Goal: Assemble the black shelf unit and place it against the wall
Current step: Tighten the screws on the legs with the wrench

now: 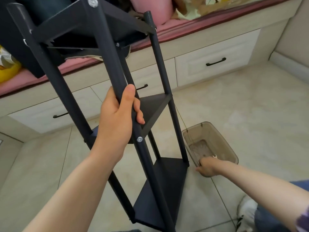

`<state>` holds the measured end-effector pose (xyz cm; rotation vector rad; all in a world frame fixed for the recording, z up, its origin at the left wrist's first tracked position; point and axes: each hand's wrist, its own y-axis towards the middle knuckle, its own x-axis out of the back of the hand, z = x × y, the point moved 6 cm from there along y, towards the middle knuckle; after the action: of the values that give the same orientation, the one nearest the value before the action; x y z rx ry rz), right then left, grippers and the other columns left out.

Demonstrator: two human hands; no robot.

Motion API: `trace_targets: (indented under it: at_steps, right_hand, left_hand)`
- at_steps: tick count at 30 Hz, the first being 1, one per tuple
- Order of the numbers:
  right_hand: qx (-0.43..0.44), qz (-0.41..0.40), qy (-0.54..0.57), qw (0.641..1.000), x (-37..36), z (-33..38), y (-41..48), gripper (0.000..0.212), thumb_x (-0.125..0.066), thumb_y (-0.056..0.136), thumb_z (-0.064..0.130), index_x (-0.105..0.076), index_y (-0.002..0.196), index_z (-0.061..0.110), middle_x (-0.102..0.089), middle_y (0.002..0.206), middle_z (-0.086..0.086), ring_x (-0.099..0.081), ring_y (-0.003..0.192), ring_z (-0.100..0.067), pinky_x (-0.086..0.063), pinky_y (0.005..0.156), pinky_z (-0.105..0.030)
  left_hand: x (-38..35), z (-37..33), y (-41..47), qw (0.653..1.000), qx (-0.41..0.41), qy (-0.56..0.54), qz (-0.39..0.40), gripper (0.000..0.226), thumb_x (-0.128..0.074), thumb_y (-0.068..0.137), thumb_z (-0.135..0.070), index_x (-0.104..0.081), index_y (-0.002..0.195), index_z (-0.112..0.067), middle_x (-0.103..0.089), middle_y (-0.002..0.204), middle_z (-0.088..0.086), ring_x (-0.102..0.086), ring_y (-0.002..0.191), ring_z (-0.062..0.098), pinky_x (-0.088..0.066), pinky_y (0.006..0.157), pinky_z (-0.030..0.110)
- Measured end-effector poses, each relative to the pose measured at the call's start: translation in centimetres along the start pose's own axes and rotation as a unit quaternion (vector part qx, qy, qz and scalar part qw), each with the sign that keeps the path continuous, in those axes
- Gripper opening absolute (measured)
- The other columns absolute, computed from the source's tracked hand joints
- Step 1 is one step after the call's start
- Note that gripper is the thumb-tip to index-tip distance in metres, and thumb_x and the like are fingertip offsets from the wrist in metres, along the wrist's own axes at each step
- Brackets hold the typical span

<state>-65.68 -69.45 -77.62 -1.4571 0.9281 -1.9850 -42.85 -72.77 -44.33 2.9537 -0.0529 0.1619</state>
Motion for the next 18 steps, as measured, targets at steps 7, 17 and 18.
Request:
trace_targets:
  at_steps: [7,17,18]
  right_hand:
    - [0.025,0.092,0.026,0.995,-2.2,-0.3,-1.2,0.046,-0.057,0.09,0.051,-0.056,0.119,0.015,-0.07,0.101,-0.004,-0.068,0.082,-0.022,-0.057,0.069,-0.032]
    - [0.06,0.143,0.112,0.982,-6.4,2.4,-1.2,0.067,-0.06,0.092,0.052,-0.04,0.144,0.016,-0.063,0.13,-0.011,-0.069,0.1,-0.024,-0.059,0.088,-0.039]
    - [0.07,0.121,0.102,0.985,-6.5,2.8,-1.0,0.067,-0.056,0.094,0.053,-0.038,0.146,0.015,-0.059,0.135,-0.01,-0.067,0.104,-0.023,-0.058,0.09,-0.037]
  left_hand:
    - [-0.2,0.0,-0.6,1.0,-0.011,0.013,-0.02,0.021,-0.05,0.1,-0.047,-0.053,0.093,-0.027,-0.056,0.069,-0.009,-0.054,0.055,0.012,-0.053,0.061,0.027]
    - [-1.1,-0.4,-1.6,0.999,-0.019,0.024,-0.031,0.02,-0.048,0.104,-0.043,-0.051,0.093,-0.027,-0.054,0.07,-0.006,-0.053,0.055,0.012,-0.053,0.061,0.03]
    - [-1.2,-0.4,-1.6,0.999,-0.02,0.025,-0.031,0.019,-0.048,0.104,-0.043,-0.051,0.094,-0.027,-0.054,0.07,-0.006,-0.053,0.055,0.012,-0.053,0.062,0.03]
